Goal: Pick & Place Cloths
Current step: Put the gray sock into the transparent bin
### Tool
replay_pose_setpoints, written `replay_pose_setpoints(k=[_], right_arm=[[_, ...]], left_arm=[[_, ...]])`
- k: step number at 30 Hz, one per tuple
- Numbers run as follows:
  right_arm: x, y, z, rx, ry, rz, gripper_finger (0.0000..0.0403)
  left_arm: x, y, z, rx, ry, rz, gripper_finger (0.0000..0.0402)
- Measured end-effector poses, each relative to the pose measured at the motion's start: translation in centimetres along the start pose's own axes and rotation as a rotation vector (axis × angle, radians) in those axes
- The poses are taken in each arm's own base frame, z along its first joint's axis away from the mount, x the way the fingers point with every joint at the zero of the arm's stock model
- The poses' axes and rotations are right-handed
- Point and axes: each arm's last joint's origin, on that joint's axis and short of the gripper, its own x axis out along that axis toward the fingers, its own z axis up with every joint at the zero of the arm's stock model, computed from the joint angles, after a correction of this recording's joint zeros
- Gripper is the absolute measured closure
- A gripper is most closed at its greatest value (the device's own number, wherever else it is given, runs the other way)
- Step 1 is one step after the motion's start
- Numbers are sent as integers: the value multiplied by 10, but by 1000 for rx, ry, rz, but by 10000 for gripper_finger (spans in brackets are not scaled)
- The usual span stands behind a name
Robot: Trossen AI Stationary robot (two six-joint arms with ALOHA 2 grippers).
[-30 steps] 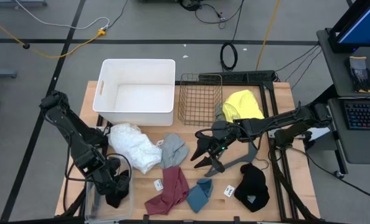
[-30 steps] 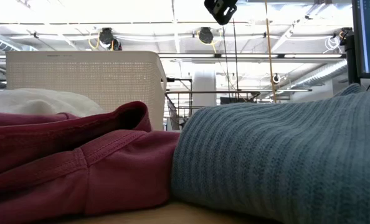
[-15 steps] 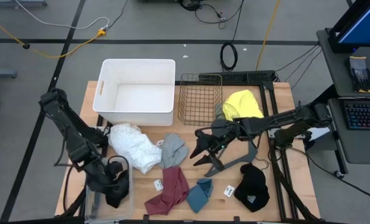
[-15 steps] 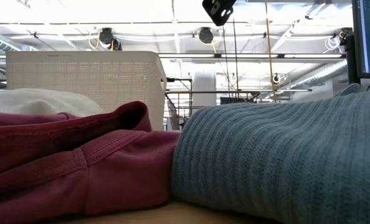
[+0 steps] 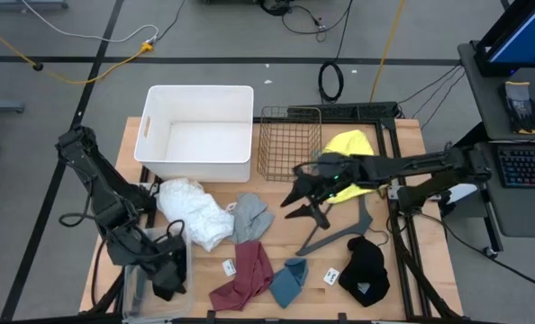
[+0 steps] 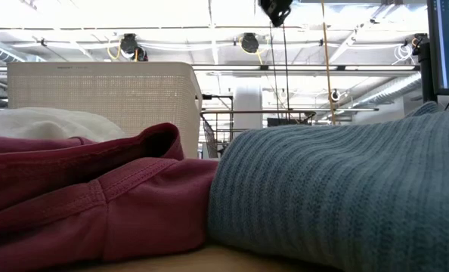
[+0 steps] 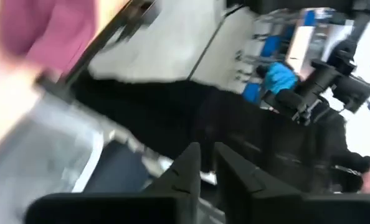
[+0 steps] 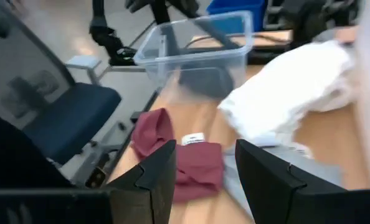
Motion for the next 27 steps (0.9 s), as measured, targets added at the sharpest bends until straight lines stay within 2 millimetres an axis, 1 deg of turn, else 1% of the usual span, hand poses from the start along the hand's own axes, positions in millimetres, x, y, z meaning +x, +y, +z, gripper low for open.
replay_pose_setpoints(k=[3,7,11,14,17,20,23,27], right_arm=[[-19,5,7,-62,-30,-68,248],[-44,13,9,-104,-31,-147,248],[-67,20,4,-107,28,-227,248],[-79,24,-2,-92,87,-261,248],[-88,26,-9,-73,154,-263,248],[-92,27,-17,-52,232,-268,248],[-93,27,-24,-36,298,-289,248],[-95,23,-33,-22,398,-381,248]], left_arm=[[0,-4,2,139,-91,-50,395],[-2,-9,5,356,-228,-80,389],[-3,-12,12,583,-363,-54,396],[-4,-15,19,749,-462,-16,397],[-6,-19,29,881,-549,29,393],[-9,-23,37,989,-603,56,399],[-13,-28,45,1055,-651,68,395],[-20,-30,52,1091,-686,84,392]])
